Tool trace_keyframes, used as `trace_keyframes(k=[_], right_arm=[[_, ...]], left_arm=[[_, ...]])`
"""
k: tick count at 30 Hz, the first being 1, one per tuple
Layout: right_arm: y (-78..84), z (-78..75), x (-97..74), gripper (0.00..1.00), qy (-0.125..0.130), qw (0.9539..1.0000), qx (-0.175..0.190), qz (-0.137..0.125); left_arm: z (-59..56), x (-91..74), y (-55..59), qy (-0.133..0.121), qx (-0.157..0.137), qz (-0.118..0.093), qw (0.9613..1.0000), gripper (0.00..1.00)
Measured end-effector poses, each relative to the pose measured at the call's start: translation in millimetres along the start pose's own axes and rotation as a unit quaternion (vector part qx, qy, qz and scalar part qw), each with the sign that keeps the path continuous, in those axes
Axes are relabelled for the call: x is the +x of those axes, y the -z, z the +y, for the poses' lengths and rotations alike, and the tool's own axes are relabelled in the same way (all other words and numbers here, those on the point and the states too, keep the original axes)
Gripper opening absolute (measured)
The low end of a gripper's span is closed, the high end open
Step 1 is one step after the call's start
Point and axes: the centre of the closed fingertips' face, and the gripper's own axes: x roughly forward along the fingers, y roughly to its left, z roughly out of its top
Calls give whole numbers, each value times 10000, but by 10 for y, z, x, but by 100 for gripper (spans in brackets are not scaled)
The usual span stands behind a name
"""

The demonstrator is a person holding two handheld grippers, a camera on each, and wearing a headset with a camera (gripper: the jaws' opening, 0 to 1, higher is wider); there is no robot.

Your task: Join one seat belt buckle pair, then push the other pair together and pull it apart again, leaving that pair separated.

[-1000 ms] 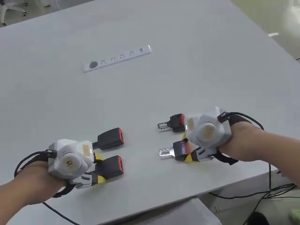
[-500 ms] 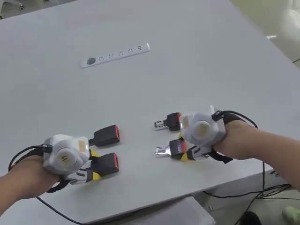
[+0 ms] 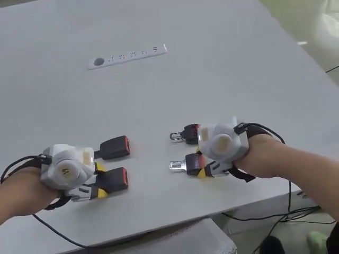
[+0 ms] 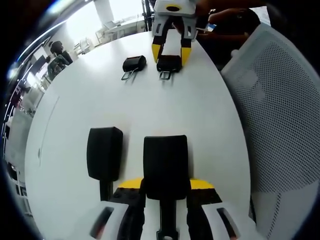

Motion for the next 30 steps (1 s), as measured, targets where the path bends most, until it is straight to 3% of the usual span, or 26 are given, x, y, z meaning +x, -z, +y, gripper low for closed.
trace_keyframes(k=[20, 30], right_arm=[[-481, -2, 276, 32, -18, 9990, 10, -451], [-714, 99, 387, 32, -167, 9972, -7, -729]], left_arm=[[-1, 5, 16, 48, -12, 8, 10000, 32], [-6, 8, 11, 114, -24, 20, 9999, 33]])
